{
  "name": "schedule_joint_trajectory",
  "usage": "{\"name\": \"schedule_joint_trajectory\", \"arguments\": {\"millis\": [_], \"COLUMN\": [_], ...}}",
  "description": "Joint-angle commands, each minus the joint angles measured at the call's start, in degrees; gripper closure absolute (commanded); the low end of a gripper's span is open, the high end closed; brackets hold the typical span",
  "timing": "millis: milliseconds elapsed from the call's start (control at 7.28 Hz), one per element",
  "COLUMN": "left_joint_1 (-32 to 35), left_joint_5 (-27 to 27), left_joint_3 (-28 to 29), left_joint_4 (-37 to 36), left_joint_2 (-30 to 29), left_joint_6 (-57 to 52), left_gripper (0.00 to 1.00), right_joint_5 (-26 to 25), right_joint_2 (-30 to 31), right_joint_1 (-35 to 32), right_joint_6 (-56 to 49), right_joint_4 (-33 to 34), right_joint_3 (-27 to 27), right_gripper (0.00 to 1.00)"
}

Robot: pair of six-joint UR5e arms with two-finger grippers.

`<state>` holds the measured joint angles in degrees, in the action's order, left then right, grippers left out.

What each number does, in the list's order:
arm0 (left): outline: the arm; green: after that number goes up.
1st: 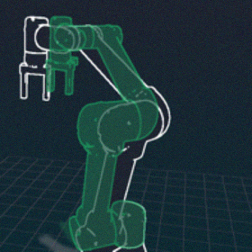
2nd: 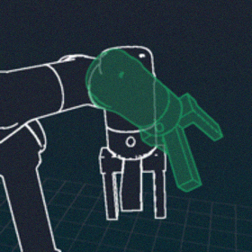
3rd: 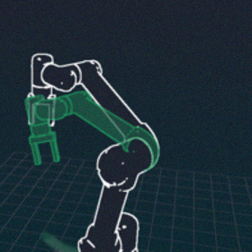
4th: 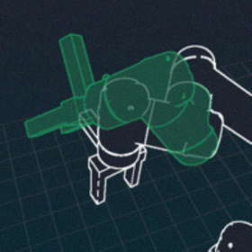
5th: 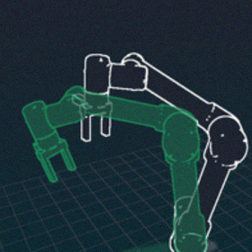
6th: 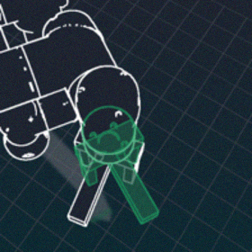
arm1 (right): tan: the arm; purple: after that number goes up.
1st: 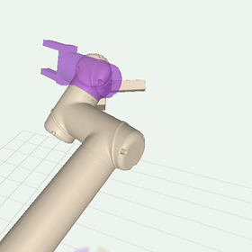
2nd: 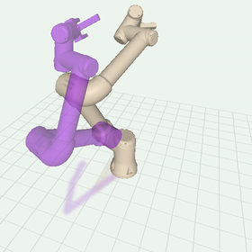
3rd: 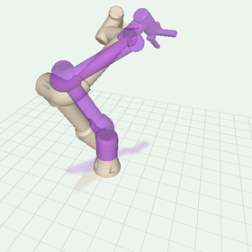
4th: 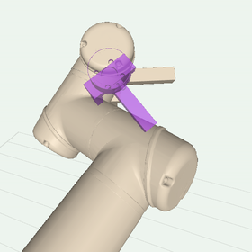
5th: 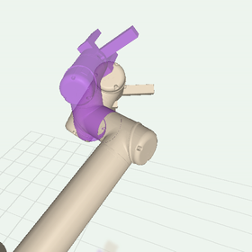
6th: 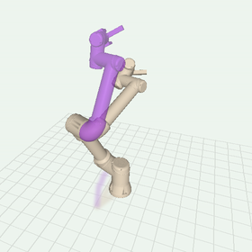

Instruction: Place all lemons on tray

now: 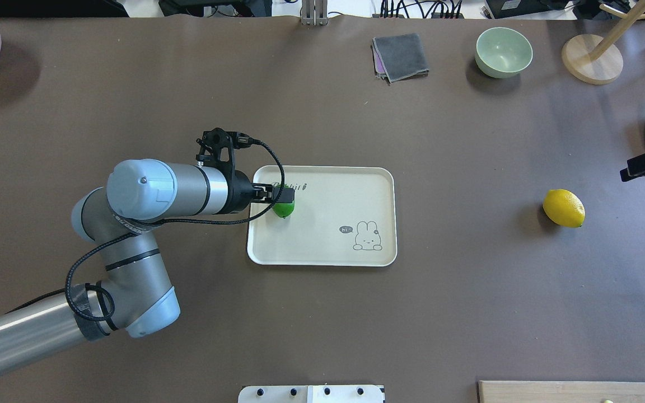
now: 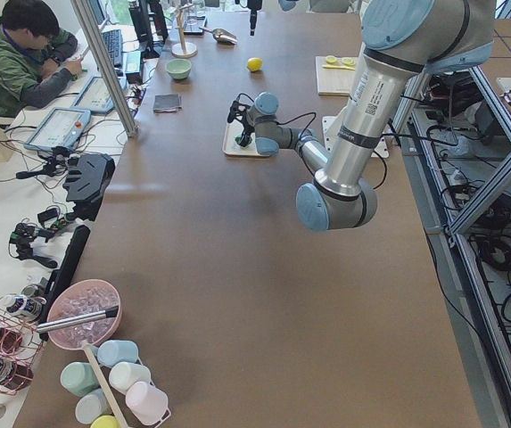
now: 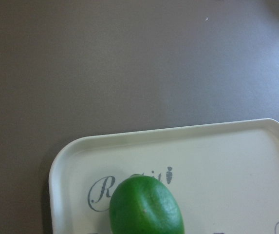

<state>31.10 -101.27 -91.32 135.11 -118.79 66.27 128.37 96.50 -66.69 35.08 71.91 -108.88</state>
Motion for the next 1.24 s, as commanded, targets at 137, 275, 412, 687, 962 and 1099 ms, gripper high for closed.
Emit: {"name": "schedule_joint_trajectory", "arguments": {"millis": [137, 275, 412, 687, 962, 1099], "left_joint_1": [9.5, 11.1, 11.2, 11.1, 11.0, 10.9], "left_joint_5": [-11.0, -12.4, -12.4, -12.3, -12.0, -11.9], "left_joint_3": [-4.6, -4.5, -4.5, -4.4, -4.3, -4.3], "left_joint_4": [-3.5, -3.5, -3.4, -3.4, -3.4, -3.4], "left_joint_2": [8.1, 9.1, 9.2, 9.1, 9.0, 8.9], "left_joint_6": [-14.8, -15.4, -15.5, -15.5, -15.5, -15.5], "left_gripper": [0.01, 0.01, 0.01, 0.01, 0.01, 0.01], "right_joint_5": [-7.2, -12.0, -15.2, -17.9, -18.4, -20.1], "right_joint_2": [-3.8, -4.0, -4.2, -4.9, -3.0, -2.7], "right_joint_1": [7.0, 9.7, 12.5, 16.6, 18.3, 18.4], "right_joint_6": [0.1, -0.3, -2.9, -12.1, -18.5, -20.6], "right_joint_4": [0.1, 0.1, 0.1, 0.2, 0.2, 0.2], "right_joint_3": [-0.3, -0.4, -0.4, -0.3, 0.2, 1.4], "right_gripper": [0.00, 0.00, 0.01, 0.01, 0.01, 0.01]}}
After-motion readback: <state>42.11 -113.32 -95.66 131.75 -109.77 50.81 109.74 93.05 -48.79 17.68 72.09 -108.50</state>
